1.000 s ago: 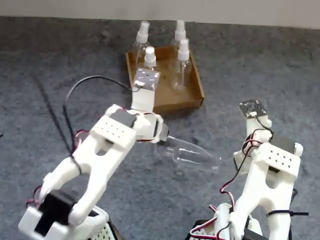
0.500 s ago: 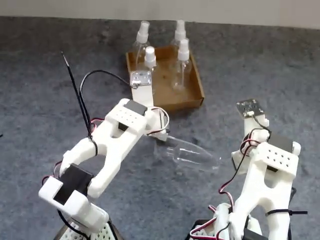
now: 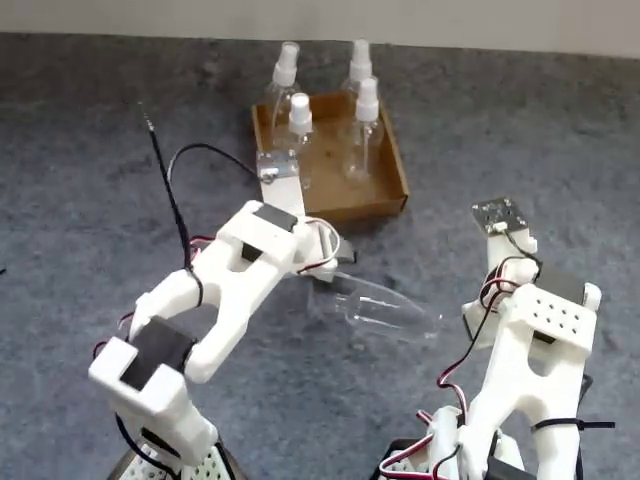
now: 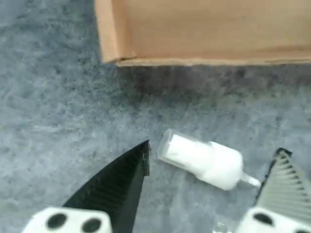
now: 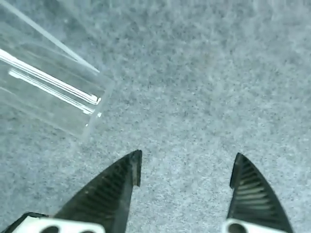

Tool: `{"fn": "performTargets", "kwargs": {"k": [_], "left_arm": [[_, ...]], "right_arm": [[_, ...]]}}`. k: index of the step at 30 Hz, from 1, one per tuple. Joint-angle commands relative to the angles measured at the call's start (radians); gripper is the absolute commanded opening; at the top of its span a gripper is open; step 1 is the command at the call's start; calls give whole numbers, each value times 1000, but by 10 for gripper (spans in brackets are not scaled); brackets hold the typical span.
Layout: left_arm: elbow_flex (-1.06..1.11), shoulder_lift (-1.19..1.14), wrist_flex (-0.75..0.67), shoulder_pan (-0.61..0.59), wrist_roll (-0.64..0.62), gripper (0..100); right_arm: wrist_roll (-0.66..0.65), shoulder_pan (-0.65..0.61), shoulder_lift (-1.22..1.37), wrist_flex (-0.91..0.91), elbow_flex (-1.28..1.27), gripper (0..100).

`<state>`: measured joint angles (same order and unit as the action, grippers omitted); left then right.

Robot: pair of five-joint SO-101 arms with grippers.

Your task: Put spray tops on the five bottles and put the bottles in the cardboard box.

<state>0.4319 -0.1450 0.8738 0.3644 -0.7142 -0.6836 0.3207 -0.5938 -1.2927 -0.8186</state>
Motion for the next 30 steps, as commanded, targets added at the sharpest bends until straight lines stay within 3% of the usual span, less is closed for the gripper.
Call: {"fn": "performTargets", "kwargs": {"k": [1, 11, 19, 23, 30], "left_arm": [[-53, -53, -18, 21, -5, 306], [-42, -33, 3, 8, -2, 305], [-41, -33, 55, -87, 2, 305], [-45, -24, 106, -173, 95, 302], [-42, -24, 120, -283, 259, 155]], "right_arm": [[8, -7, -22, -4, 50, 256], [5, -4, -22, -5, 50, 256], [3, -1, -22, -7, 48, 256], [5, -1, -22, -7, 48, 256], [6, -8, -24, -8, 48, 256]]}}
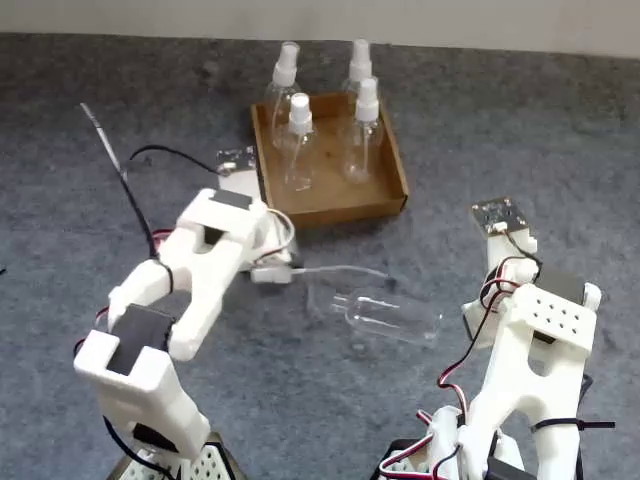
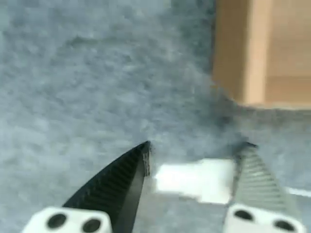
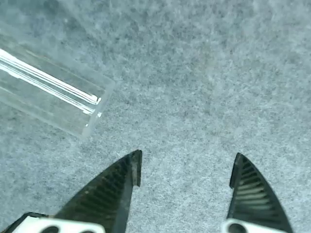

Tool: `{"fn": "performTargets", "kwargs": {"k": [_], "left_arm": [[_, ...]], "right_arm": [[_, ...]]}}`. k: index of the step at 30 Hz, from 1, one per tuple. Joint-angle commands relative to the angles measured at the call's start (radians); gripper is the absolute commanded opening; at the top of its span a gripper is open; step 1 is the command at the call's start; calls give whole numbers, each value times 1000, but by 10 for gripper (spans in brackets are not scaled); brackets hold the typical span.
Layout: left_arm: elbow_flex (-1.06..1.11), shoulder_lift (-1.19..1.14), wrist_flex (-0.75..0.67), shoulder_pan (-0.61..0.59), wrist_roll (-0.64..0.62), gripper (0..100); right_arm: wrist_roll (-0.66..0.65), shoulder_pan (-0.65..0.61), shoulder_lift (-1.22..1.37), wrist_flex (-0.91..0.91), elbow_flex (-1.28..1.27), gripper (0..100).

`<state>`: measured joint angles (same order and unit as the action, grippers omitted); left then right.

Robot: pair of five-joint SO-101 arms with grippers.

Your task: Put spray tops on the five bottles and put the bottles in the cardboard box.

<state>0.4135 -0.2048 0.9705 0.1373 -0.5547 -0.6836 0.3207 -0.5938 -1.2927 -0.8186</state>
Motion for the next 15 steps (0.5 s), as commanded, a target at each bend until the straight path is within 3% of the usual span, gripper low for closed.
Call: {"fn": "performTargets", "kwargs": {"k": [1, 5, 9, 15], "left_arm": [[-22, 36, 35, -68, 114, 152], [-30, 36, 83, -153, 176, 147], [-36, 36, 84, -291, 358, 147], [-114, 36, 87, -478, 922, 149]], "right_arm": [[6, -5, -24, -8, 48, 256], [5, -1, -24, -8, 48, 256], [3, -1, -24, -8, 48, 256], [3, -5, -24, -8, 48, 256]]}}
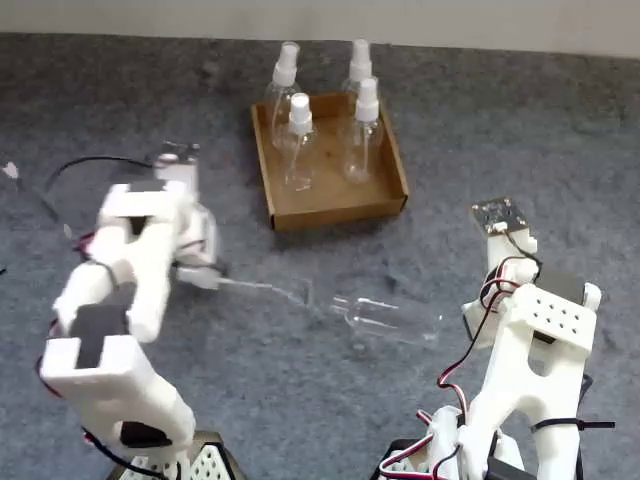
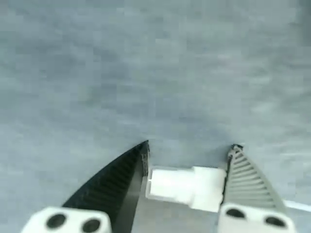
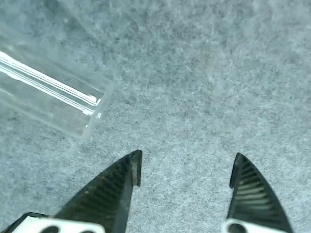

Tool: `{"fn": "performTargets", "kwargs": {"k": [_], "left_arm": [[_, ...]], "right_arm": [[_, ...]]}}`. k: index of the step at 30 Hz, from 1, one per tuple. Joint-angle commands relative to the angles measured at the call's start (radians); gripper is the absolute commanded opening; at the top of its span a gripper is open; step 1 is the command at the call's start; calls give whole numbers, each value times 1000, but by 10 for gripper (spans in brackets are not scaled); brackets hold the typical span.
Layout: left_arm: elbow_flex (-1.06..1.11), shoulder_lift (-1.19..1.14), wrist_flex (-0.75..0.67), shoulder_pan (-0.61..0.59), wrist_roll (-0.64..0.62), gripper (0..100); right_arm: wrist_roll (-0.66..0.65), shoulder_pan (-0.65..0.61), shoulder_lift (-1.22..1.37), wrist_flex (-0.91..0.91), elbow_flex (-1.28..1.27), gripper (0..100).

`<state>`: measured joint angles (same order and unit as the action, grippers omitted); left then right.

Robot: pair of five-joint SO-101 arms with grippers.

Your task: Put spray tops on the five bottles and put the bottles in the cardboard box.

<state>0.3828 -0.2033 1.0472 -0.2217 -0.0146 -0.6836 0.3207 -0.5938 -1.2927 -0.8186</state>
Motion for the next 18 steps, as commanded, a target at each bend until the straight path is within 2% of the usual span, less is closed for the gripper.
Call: {"fn": "performTargets", "kwargs": {"k": [1, 8, 13, 18], "left_arm": [[-107, 30, 12, -127, 477, 147], [-130, 28, 14, -99, 1003, 150], [-140, 35, 14, 1, 1132, 151], [-139, 35, 15, 114, 1148, 152]], "right_arm": [[3, -7, -24, -8, 48, 256], [5, -8, -24, -8, 48, 256], [3, -8, -24, -8, 48, 256], [2, -8, -24, -8, 48, 256]]}}
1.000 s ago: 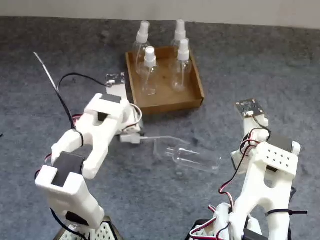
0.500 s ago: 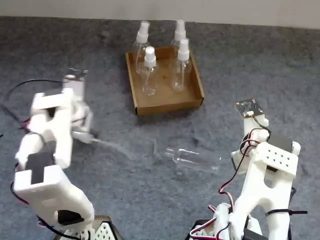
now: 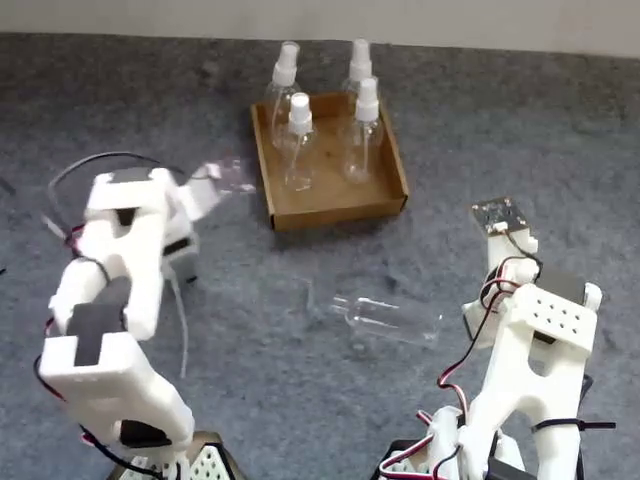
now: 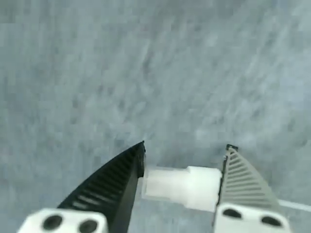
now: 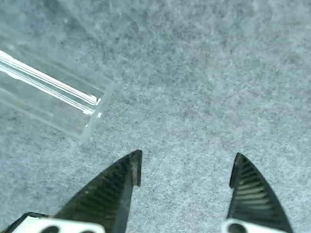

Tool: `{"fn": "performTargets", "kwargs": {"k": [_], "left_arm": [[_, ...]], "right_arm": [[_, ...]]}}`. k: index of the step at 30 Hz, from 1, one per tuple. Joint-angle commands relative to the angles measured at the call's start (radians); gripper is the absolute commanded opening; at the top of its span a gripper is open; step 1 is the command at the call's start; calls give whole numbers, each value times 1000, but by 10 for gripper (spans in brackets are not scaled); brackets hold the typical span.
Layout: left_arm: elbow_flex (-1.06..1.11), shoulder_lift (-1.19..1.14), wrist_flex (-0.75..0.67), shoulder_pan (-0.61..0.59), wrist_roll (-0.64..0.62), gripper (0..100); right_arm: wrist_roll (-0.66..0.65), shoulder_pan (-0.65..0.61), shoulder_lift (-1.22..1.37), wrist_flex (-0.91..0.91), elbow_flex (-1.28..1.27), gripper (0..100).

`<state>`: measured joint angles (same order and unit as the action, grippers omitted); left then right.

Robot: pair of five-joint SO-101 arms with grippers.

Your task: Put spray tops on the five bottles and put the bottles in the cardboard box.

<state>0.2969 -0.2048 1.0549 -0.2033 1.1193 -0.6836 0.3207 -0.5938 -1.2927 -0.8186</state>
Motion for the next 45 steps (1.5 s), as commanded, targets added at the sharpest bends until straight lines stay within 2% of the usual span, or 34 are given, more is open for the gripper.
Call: {"fn": "performTargets", "kwargs": {"k": [1, 4, 8, 11, 13, 15, 18, 21, 23, 25, 28, 32, 34, 45], "left_arm": [[-53, 36, 8, 105, -8, 152], [-76, 45, 6, 111, -129, 152], [-107, 142, 11, 65, -470, 152], [-104, 234, 81, 41, -624, 206], [-104, 280, 135, 36, -651, 264], [-104, 295, 161, 36, -612, 290], [-102, 278, 164, 31, -529, 259], [-104, 254, 164, 10, -569, 232], [-104, 232, 164, -15, -730, 216], [-102, 199, 178, -48, -956, 194], [-102, 136, 256, -71, -1243, 182], [-108, 42, 307, -42, -1448, 182], [-113, 1, 311, -18, -1490, 183], [-111, -173, 315, 62, -1490, 178]], "right_arm": [[2, -8, -24, -8, 48, 256], [2, -7, -24, -8, 48, 256], [2, -8, -24, -5, 48, 256], [2, -10, -24, -4, 48, 256], [2, -10, -24, -5, 48, 256], [2, -10, -24, -7, 48, 256], [2, -8, -24, -8, 47, 256], [2, -2, -24, -8, 47, 256], [2, -2, -24, -8, 47, 256], [2, -7, -24, -8, 47, 256], [2, -7, -24, -8, 47, 256], [3, -8, -24, -8, 47, 256], [5, -10, -24, -8, 47, 256], [5, -8, -24, -8, 47, 256]]}}
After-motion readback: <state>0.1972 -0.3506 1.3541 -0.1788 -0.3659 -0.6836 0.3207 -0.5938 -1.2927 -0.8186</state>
